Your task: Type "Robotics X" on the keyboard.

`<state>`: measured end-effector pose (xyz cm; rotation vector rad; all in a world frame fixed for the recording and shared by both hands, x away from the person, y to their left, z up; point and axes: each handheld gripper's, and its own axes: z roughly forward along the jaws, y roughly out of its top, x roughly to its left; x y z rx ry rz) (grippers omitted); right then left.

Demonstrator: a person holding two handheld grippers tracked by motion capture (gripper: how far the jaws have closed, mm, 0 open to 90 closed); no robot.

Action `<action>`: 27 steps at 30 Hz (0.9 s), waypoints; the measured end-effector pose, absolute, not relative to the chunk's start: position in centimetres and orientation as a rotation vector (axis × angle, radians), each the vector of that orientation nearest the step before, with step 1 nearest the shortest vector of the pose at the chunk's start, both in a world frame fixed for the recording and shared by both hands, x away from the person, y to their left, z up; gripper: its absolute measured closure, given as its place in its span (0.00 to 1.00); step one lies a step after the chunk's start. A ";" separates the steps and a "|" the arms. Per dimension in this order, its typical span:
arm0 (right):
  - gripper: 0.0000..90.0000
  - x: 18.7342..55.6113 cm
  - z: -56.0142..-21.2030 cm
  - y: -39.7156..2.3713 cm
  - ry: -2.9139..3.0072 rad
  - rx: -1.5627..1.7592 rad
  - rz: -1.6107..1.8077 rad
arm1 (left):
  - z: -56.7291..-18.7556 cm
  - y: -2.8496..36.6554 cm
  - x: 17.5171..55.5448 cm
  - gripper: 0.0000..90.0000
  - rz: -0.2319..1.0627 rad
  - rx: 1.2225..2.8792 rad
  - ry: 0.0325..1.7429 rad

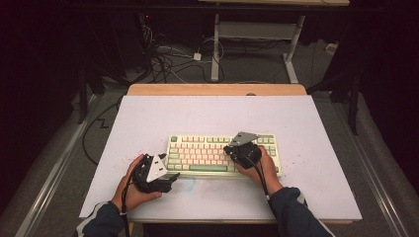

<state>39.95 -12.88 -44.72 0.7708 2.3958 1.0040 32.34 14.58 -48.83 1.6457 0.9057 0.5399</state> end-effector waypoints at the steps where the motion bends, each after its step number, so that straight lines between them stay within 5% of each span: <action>1: 1.00 39.8 -44.5 -13.0 2.390 0.762 1.031 | -48.8 14.6 32.3 0.24 0.540 1.647 0.906; 10: 0.94 38.7 -43.6 -14.0 2.326 0.733 1.109 | -48.6 14.8 32.3 0.24 0.554 1.631 0.905; 21: 0.49 36.9 -42.2 -16.0 2.174 0.715 1.215 | -48.3 14.9 32.3 0.25 0.561 1.626 0.912; 27: 0.34 36.0 -42.0 -16.9 2.092 0.744 1.197 | -48.0 15.0 32.3 0.25 0.547 1.603 0.918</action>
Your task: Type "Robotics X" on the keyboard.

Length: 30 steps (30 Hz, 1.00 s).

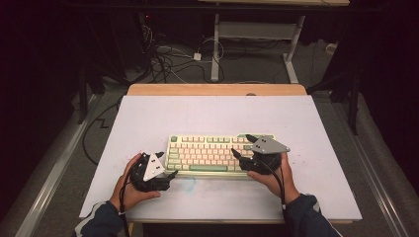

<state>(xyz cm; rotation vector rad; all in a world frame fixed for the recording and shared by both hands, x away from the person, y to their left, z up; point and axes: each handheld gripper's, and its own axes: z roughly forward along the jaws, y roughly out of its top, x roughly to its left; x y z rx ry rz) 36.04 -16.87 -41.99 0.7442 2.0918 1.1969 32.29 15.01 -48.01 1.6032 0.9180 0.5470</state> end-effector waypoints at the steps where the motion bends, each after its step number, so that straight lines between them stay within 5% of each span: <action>1: 0.34 36.0 -42.0 -16.9 2.092 0.744 1.197 | -47.9 15.0 32.3 0.25 0.540 1.600 0.919; 7: 0.29 35.2 -42.1 -18.0 2.040 0.744 1.214 | -47.6 15.0 32.3 0.28 0.527 1.586 0.934; 14: 0.28 33.6 -42.9 -19.1 2.017 0.723 1.188 | -47.1 14.7 32.1 0.46 0.498 1.599 0.918; 23: 0.28 31.3 -44.4 -20.7 2.016 0.728 1.188 | -45.7 13.2 32.8 0.94 0.408 1.610 0.918; 30: 0.28 30.7 -45.7 -20.7 2.068 0.720 1.142 | -44.7 10.6 33.6 0.97 0.357 1.643 0.894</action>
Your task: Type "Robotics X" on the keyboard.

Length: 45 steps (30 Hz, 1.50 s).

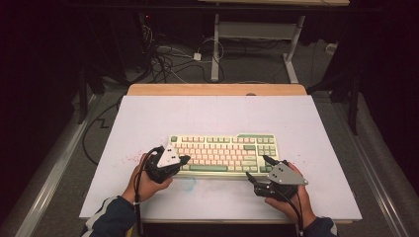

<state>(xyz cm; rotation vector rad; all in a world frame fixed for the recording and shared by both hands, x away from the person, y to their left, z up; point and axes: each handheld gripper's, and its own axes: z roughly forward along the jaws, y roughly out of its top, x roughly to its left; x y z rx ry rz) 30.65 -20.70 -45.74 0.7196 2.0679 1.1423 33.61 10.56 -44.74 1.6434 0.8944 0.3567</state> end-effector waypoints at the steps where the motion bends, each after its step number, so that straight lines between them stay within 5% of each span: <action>1: 0.28 30.7 -45.7 -20.7 2.068 0.720 1.142 | -44.7 10.2 33.8 0.97 0.352 1.648 0.895; 17: 0.29 30.8 -46.5 -20.0 2.127 0.692 1.125 | -46.0 4.9 35.7 0.97 0.321 1.738 0.902; 45: 0.29 31.0 -46.5 -20.1 2.113 0.701 1.103 | -45.3 5.2 35.9 0.92 0.343 1.698 0.865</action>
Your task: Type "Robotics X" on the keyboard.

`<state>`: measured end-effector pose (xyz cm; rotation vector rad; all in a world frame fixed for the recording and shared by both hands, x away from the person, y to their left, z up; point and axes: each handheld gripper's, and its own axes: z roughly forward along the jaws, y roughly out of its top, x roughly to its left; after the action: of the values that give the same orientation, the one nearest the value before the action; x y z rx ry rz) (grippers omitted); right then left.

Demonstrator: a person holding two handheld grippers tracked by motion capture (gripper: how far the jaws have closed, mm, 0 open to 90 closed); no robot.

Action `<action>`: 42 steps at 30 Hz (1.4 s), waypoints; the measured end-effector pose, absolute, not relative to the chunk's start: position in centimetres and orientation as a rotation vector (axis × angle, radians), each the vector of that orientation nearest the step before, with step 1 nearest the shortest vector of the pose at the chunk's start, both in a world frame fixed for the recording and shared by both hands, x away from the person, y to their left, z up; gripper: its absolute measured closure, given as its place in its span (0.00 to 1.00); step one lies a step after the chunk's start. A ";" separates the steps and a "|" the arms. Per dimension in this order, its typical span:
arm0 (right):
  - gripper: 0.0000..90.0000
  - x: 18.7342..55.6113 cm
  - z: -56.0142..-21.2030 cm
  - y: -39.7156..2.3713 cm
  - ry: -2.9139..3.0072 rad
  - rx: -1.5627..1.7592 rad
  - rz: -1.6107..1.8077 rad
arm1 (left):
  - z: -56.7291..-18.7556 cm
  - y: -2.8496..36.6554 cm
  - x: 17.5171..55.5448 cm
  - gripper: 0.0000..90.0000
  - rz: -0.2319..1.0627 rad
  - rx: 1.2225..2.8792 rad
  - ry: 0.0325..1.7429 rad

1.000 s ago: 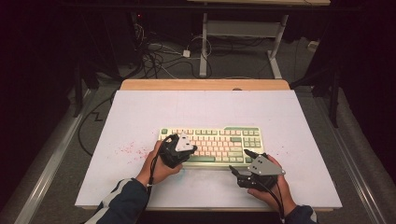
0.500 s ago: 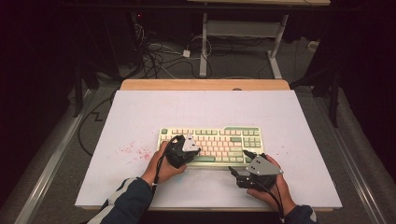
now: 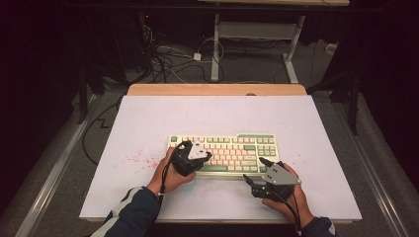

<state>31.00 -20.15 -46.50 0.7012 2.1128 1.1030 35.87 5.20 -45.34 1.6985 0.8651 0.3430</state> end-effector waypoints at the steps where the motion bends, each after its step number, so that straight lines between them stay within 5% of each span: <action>1: 0.29 31.0 -46.5 -20.1 2.112 0.700 1.102 | -45.2 5.4 35.8 0.90 0.347 1.688 0.866; 7: 0.32 30.9 -46.3 -20.2 2.104 0.705 1.113 | -45.0 6.6 35.4 0.78 0.398 1.615 0.828; 17: 0.50 31.1 -46.0 -20.8 2.131 0.728 1.142 | -45.5 8.2 34.2 0.29 0.496 1.600 0.782; 33: 0.99 31.7 -45.4 -19.9 2.248 0.670 1.146 | -46.4 12.3 32.4 0.21 0.553 1.526 0.803; 42: 1.00 33.7 -44.4 -18.4 2.301 0.680 1.128 | -47.1 14.9 31.8 0.20 0.588 1.516 0.855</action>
<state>33.70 -18.39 -44.43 0.6797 2.3008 1.1278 31.76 14.92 -47.07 1.5159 0.8546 0.5881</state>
